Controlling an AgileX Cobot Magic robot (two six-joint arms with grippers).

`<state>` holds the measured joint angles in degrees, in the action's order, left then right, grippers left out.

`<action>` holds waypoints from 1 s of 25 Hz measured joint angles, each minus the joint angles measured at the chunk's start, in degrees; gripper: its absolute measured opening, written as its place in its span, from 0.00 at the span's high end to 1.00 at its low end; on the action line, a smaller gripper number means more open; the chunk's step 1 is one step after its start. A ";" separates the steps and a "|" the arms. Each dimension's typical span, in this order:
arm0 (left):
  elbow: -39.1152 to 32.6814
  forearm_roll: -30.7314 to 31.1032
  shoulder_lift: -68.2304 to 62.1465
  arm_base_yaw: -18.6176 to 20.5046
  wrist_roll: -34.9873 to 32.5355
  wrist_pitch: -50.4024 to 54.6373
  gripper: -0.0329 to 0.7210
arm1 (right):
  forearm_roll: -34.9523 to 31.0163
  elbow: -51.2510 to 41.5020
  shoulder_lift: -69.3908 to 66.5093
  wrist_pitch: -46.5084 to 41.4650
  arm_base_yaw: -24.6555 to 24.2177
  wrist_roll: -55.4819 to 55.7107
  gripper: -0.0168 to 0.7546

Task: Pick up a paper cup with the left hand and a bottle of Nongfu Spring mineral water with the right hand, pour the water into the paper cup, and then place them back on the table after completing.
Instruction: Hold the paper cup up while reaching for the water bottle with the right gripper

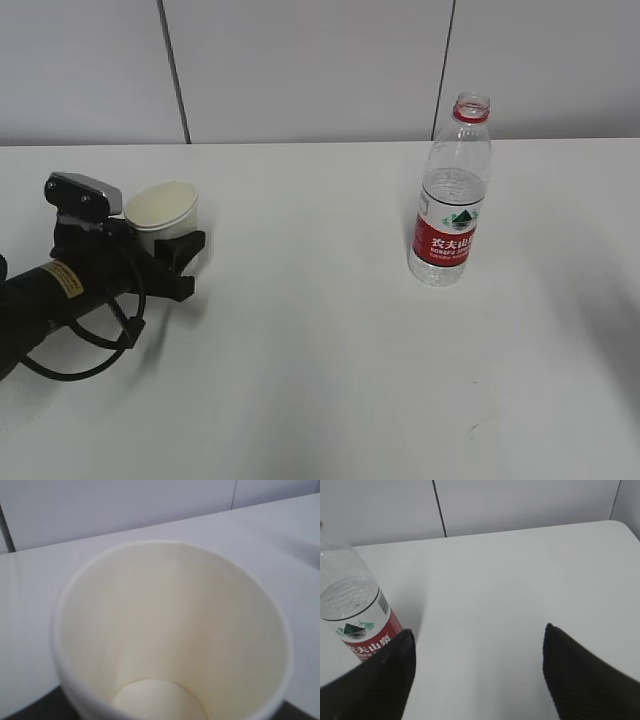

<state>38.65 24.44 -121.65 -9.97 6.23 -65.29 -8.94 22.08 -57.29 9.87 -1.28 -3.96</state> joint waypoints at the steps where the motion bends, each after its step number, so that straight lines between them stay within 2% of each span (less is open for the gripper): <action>1: 0.00 0.00 0.18 0.00 0.00 0.00 0.47 | 0.81 0.00 -1.35 1.14 0.00 1.15 0.22; 4: 0.00 0.00 0.27 0.00 0.00 0.00 0.47 | 7.15 0.00 -4.82 5.26 0.00 6.82 0.22; 7: 0.00 0.00 0.27 0.00 0.00 0.00 0.47 | 19.51 0.00 -8.29 11.15 0.00 15.10 0.22; 11: 0.00 0.00 0.27 0.00 0.00 0.00 0.47 | 29.85 0.00 -13.43 19.07 0.00 21.43 0.22; 14: 0.00 0.00 0.27 0.00 0.00 0.00 0.47 | 33.42 0.10 -18.53 25.39 0.00 22.55 0.22; 22: 0.00 -0.21 0.27 0.00 0.00 0.00 0.47 | 35.87 0.72 -33.18 41.97 0.00 22.76 0.22; 25: 0.00 -0.28 0.27 0.00 0.00 0.00 0.47 | 36.86 1.76 -37.28 45.40 0.00 22.76 0.22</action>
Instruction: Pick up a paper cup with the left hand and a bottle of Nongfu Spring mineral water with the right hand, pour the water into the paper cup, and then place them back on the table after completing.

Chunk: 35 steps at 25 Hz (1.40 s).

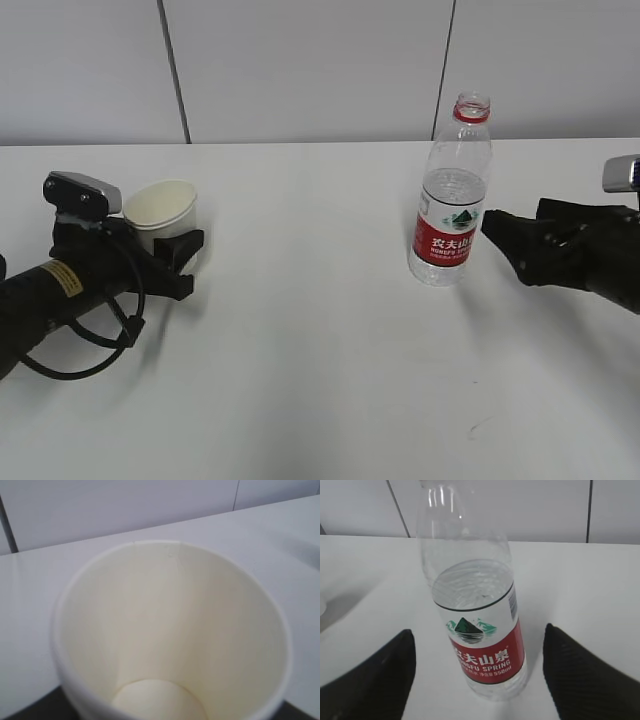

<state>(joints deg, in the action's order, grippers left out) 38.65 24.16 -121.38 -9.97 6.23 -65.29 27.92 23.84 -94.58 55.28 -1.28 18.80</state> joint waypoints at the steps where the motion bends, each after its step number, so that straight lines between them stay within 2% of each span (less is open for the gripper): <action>1: 0.00 -0.05 0.00 0.00 0.00 0.00 0.47 | 0.15 0.51 -0.83 0.37 0.00 0.00 0.22; 10: 0.00 -0.05 0.00 0.00 0.00 0.00 0.47 | 0.56 4.09 -5.03 0.94 0.00 -1.36 0.16; 26: 0.00 -0.05 0.00 0.00 0.00 0.00 0.48 | 3.64 11.26 -14.31 3.49 0.00 -1.39 0.16; 35: 0.00 -0.05 0.00 0.00 0.00 0.00 0.48 | 3.90 14.96 -17.54 4.02 2.68 -1.52 0.16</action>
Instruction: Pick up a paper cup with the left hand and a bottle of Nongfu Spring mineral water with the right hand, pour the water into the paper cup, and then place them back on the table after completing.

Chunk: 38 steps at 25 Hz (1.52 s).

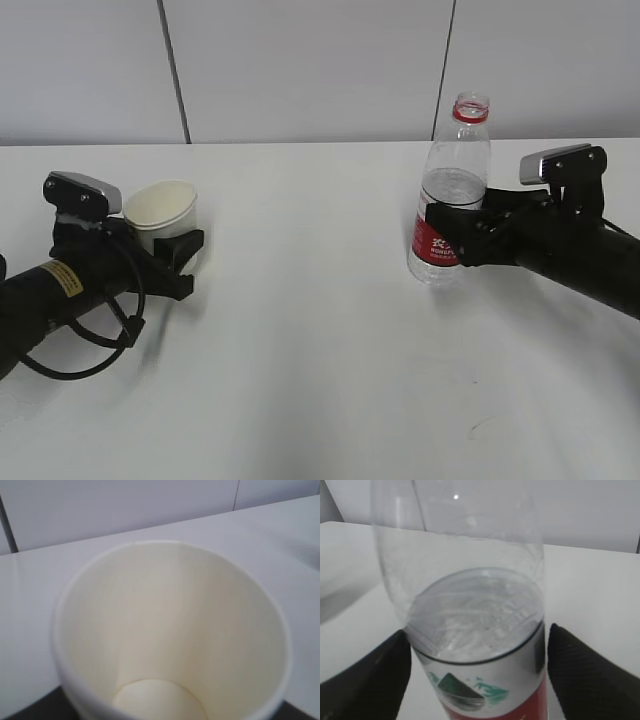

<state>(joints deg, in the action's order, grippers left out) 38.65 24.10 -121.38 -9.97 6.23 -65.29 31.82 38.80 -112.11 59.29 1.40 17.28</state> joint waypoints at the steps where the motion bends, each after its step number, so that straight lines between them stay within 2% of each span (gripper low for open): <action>1: 0.00 0.00 0.00 0.00 0.00 0.00 0.48 | 0.00 0.65 -0.54 0.00 0.00 0.00 0.16; 13: 0.00 0.00 0.00 0.00 0.00 0.00 0.48 | -0.35 6.29 -5.58 0.00 1.01 0.00 0.17; 24: 0.00 1.57 0.00 0.00 0.00 0.00 0.48 | -1.05 7.08 -8.13 4.24 1.01 -0.24 0.37; 30: 0.00 5.61 0.00 -0.14 0.00 0.00 0.48 | -1.15 7.08 -8.22 4.60 1.01 -0.24 0.40; 34: 0.00 7.04 0.00 -1.93 0.00 0.00 0.48 | -1.15 7.08 -8.22 4.60 1.01 -0.74 0.40; 38: 0.00 7.52 0.00 -6.00 0.00 0.00 0.48 | -0.69 7.08 -8.22 4.60 1.01 -5.35 0.40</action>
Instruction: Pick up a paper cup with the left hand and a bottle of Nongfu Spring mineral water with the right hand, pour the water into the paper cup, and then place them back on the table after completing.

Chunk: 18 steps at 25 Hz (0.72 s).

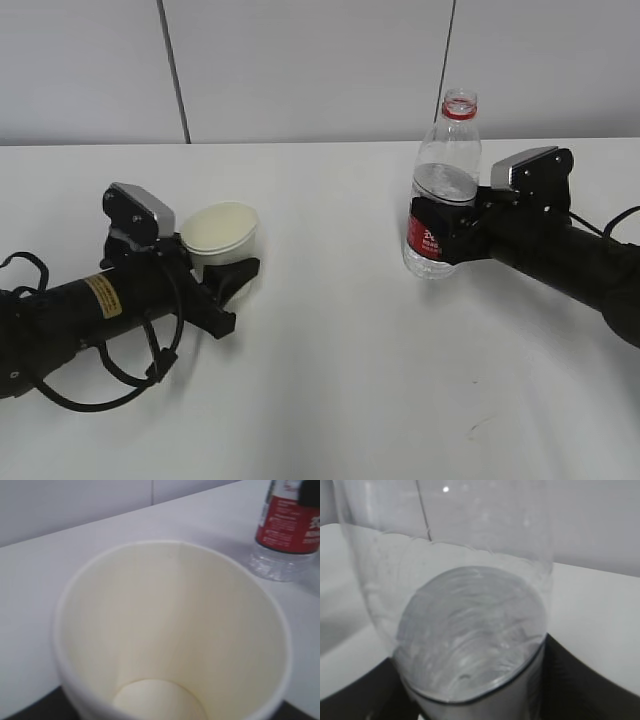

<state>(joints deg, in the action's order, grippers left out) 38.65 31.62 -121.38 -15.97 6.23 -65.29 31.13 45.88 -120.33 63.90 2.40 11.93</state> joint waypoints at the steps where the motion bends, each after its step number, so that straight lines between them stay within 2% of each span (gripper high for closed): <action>1: 0.00 0.00 0.00 -0.90 0.00 0.00 0.48 | -0.01 0.00 0.00 0.00 0.00 -0.73 0.40; 9: 0.00 -3.15 0.11 -8.17 0.97 0.00 0.48 | 0.35 0.44 1.27 -3.14 0.08 -3.98 0.41; 14: 0.67 -5.03 0.54 -11.23 1.40 0.06 0.48 | 1.86 0.44 3.97 -7.94 0.08 -4.53 0.41; 18: 2.34 -5.51 0.57 -12.90 4.23 0.06 0.48 | 2.66 0.44 5.43 -10.21 0.08 -6.06 0.41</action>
<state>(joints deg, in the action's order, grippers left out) 41.00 26.11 -120.80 -28.87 10.46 -65.23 33.79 46.32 -114.90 53.69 2.48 5.87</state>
